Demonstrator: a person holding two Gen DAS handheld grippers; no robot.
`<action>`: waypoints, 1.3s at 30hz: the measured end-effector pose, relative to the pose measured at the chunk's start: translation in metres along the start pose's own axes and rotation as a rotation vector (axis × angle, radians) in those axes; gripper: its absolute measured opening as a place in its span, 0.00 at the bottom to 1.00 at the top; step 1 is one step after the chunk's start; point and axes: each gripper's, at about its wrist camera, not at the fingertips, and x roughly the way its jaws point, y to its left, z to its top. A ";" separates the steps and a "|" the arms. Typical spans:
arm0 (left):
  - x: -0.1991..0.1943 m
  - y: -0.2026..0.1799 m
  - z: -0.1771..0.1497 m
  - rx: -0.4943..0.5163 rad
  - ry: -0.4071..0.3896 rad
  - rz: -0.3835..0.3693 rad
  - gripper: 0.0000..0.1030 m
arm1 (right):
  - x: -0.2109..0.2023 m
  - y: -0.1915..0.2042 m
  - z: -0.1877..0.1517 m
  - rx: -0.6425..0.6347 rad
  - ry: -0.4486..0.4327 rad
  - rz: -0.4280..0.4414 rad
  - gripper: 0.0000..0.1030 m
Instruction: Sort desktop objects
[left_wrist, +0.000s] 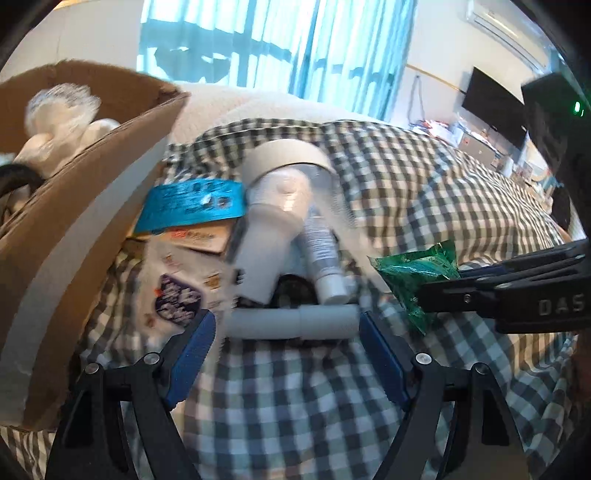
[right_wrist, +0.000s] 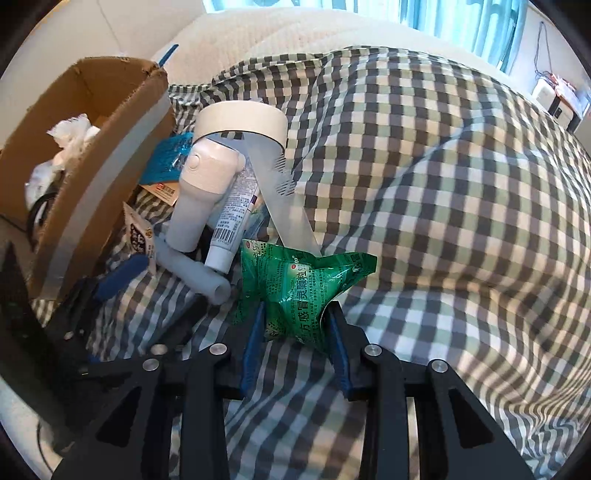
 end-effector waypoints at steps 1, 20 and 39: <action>0.005 -0.004 0.000 0.021 0.009 0.003 0.84 | -0.002 -0.002 -0.001 0.001 -0.001 0.005 0.32; -0.027 0.018 -0.001 -0.013 0.028 -0.029 0.30 | -0.030 -0.003 -0.015 -0.041 -0.077 0.036 0.32; -0.126 0.005 0.040 0.015 -0.212 -0.070 0.29 | -0.120 0.043 -0.055 -0.050 -0.306 0.108 0.32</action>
